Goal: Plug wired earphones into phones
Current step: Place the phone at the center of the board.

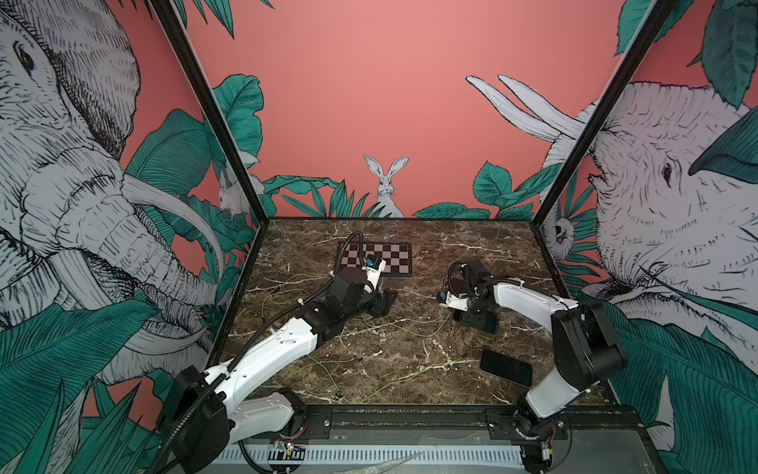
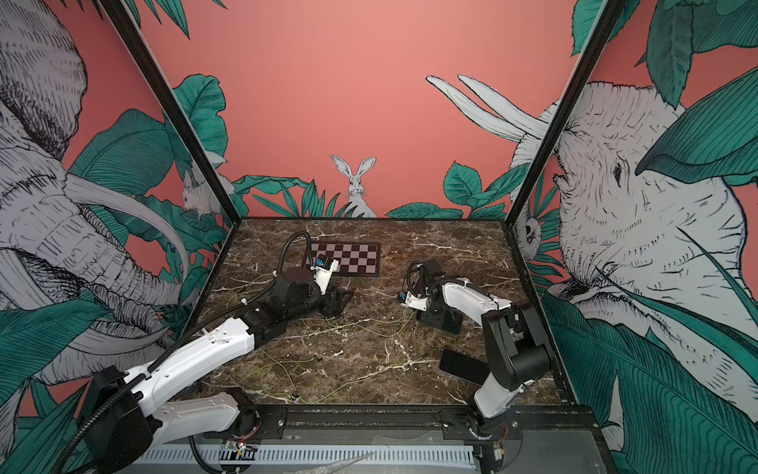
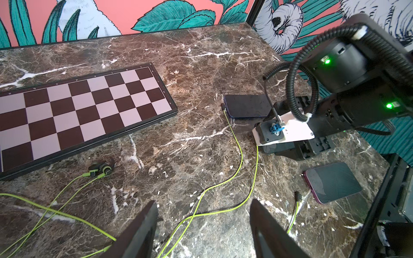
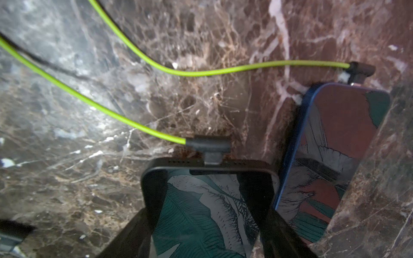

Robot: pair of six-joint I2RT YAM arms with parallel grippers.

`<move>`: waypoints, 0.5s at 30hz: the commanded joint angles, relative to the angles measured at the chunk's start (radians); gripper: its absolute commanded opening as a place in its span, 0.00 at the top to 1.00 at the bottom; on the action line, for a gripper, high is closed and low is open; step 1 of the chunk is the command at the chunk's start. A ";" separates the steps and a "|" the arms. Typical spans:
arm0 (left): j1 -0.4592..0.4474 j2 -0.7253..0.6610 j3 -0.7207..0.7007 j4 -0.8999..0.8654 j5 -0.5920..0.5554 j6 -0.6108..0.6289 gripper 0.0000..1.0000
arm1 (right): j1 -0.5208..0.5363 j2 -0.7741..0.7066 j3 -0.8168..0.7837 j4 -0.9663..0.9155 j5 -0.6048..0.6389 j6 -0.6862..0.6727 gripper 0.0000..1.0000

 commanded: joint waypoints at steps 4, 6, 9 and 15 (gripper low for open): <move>-0.002 -0.002 -0.008 -0.002 -0.009 0.009 0.34 | -0.010 -0.022 -0.014 0.024 -0.020 0.010 0.18; -0.001 -0.001 -0.009 -0.002 -0.005 0.009 0.34 | -0.010 -0.030 -0.028 0.035 -0.022 0.019 0.15; -0.002 0.001 -0.008 0.000 0.007 0.004 0.36 | -0.012 -0.099 -0.039 0.049 -0.019 0.073 0.11; -0.003 0.023 0.019 -0.026 0.071 0.012 0.47 | -0.012 -0.286 -0.093 0.146 -0.053 0.243 0.11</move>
